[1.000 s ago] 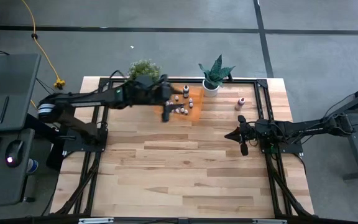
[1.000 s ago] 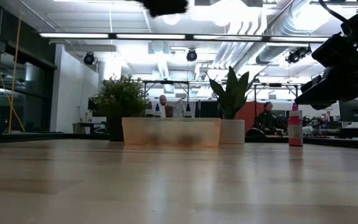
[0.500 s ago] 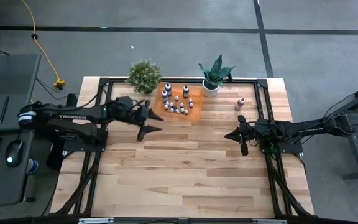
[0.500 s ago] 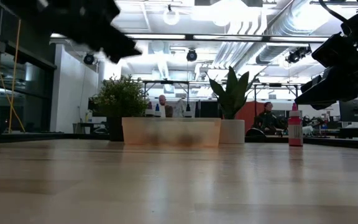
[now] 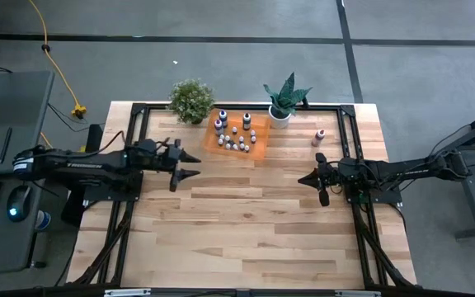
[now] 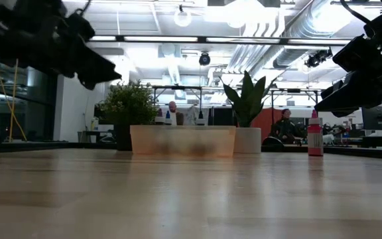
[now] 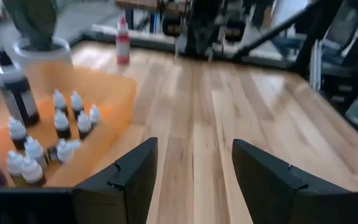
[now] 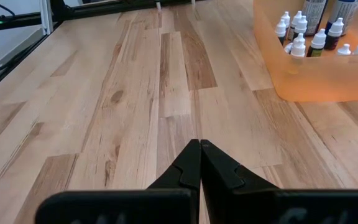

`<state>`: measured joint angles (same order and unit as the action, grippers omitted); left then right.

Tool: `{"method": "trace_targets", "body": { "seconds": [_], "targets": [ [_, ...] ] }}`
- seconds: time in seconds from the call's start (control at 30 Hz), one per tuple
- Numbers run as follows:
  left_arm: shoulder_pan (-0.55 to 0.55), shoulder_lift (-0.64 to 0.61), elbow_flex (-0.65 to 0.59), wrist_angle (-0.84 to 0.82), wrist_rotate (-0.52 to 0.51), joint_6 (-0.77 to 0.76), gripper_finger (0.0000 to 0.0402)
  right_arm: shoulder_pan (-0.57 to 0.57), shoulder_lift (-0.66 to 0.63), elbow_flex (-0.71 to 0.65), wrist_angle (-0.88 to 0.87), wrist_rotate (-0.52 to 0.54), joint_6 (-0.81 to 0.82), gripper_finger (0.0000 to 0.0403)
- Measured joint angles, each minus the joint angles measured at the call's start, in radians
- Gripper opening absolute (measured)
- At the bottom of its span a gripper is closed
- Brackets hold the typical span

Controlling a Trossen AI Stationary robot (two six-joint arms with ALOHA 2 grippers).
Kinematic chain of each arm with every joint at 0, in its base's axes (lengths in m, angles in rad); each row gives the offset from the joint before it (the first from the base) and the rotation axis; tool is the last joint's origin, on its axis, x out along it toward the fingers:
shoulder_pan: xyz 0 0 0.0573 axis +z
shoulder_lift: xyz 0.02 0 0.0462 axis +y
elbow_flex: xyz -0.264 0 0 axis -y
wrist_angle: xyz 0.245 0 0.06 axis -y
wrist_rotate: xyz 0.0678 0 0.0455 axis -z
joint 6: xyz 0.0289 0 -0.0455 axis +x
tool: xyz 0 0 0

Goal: Pick & Place food coloring
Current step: Put the large pink bottle into the bin

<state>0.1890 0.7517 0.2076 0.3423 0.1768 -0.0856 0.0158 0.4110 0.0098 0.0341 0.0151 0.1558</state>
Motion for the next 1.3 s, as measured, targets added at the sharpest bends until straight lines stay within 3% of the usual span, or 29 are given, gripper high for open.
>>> {"method": "trace_targets", "body": {
  "seconds": [0.27,0.5,0.73,0.9,1.17,1.3],
  "targets": [
    [0.0,-0.21,-0.11,-0.018,-0.012,-0.023,0.0202,0.0,0.0,0.0,0.0,0.0,0.0,0.0],
    [0.0,-0.331,-0.187,-0.084,-0.004,-0.21,0.0202,0.0,0.0,0.0,0.0,0.0,0.0,0.0],
    [0.0,-0.427,-0.19,-0.208,-0.019,-0.115,0.0194,0.0,0.0,0.0,0.0,0.0,0.0,0.0],
    [0.0,-0.508,-0.191,-0.317,-0.073,-0.069,0.0145,0.0,0.0,0.0,0.0,0.0,0.0,0.0],
    [0.0,-0.653,-0.192,-0.322,-0.105,-0.016,0.0018,0.0,0.0,0.0,0.0,0.0,0.0,0.0],
    [0.0,-0.725,-0.193,-0.323,-0.109,0.006,0.0012,0.0,0.0,0.0,0.0,0.0,0.0,0.0]
  ]
}}
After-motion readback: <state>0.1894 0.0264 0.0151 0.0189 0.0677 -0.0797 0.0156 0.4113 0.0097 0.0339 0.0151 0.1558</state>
